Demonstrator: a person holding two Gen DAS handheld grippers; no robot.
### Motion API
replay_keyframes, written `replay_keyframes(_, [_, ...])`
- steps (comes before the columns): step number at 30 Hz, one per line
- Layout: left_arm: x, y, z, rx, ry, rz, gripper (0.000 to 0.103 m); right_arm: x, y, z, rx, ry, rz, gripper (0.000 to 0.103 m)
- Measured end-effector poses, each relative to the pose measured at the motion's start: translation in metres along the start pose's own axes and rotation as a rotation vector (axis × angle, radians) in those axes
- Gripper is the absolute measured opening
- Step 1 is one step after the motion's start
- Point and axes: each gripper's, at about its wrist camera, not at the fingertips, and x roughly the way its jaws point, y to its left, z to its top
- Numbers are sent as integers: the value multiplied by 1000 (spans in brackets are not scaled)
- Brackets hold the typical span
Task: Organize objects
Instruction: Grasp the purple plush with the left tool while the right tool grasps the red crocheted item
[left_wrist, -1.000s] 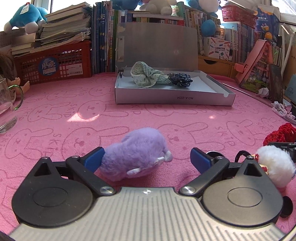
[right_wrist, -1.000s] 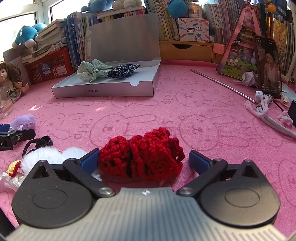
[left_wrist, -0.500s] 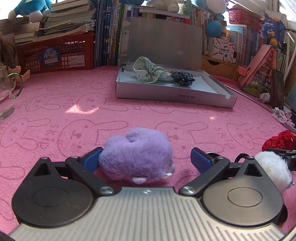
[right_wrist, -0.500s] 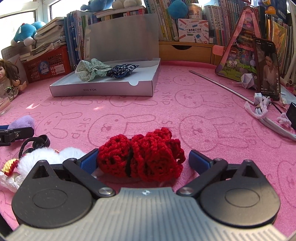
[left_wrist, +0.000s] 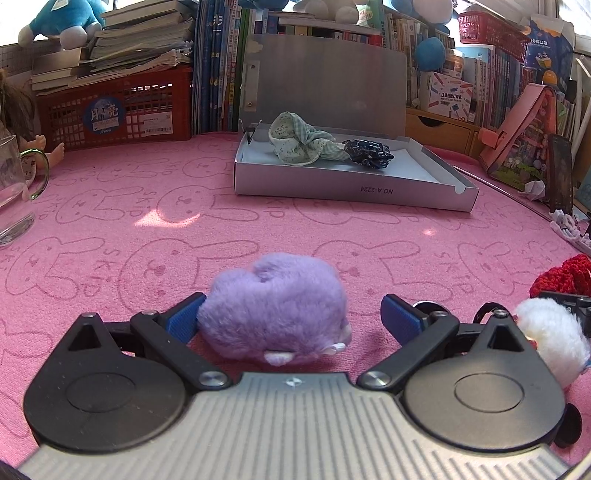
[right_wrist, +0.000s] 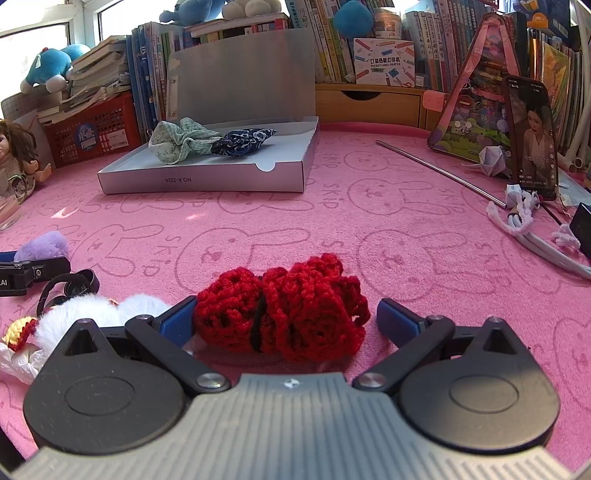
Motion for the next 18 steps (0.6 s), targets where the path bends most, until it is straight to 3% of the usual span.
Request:
replay_keyframes(15, [0, 0, 0, -1, -1, 15, 101, -3, 1, 0, -4, -9, -19, 103])
replay_keyframes(18, [-1, 0, 0, -5, -2, 24, 100, -5, 2, -1, -6, -12, -14, 99])
